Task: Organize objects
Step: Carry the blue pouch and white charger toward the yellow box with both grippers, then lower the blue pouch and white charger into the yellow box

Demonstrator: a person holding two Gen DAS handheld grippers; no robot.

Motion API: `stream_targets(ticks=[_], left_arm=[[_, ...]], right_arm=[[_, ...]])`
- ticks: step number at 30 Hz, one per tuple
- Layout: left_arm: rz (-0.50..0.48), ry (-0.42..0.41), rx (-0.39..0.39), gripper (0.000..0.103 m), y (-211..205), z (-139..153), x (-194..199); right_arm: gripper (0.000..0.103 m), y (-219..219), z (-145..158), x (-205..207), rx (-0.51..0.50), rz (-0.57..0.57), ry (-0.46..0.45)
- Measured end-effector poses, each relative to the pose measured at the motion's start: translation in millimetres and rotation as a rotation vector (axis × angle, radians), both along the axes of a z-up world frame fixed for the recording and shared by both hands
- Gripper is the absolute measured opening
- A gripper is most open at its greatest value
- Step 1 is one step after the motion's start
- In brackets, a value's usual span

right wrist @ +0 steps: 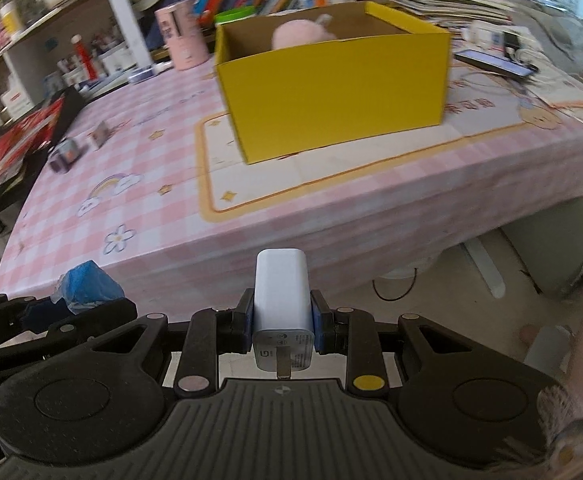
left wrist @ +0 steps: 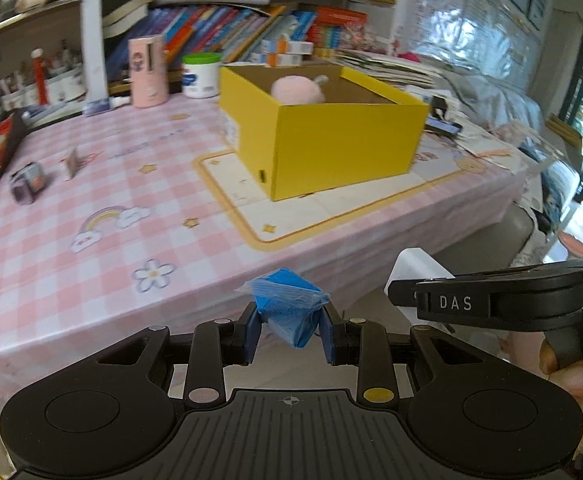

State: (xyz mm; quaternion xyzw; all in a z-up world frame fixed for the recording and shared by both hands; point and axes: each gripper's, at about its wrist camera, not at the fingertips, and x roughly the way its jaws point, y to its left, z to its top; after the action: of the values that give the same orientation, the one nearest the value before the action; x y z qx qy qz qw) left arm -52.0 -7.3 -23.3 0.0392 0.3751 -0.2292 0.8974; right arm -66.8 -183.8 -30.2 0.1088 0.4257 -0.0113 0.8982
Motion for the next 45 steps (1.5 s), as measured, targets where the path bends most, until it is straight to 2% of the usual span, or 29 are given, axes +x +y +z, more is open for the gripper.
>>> stream_targets(ticks=[10, 29, 34, 39, 45], left_arm=[[-0.068, -0.015, -0.006, 0.029, -31.9, 5.4, 13.3], [-0.042, -0.03, -0.015, 0.029, -61.1, 13.5, 60.3], [-0.027, -0.063, -0.02, 0.029, -71.7, 22.3, 74.1], [-0.013, -0.127, -0.041, 0.029, -84.3, 37.0, 87.3], [0.007, -0.209, -0.05, 0.029, -105.8, 56.8, 112.4]], right_arm=[[0.025, -34.2, 4.4, 2.2, -0.004, -0.079, -0.004], [0.025, -64.2, 9.7, 54.6, -0.017, -0.057, -0.002], [0.025, -74.7, 14.3, 72.6, -0.022, -0.046, -0.014], [0.025, -88.6, 25.7, 90.1, -0.023, -0.036, -0.065], [0.025, -114.6, 54.9, 116.6, -0.037, -0.031, -0.188]])
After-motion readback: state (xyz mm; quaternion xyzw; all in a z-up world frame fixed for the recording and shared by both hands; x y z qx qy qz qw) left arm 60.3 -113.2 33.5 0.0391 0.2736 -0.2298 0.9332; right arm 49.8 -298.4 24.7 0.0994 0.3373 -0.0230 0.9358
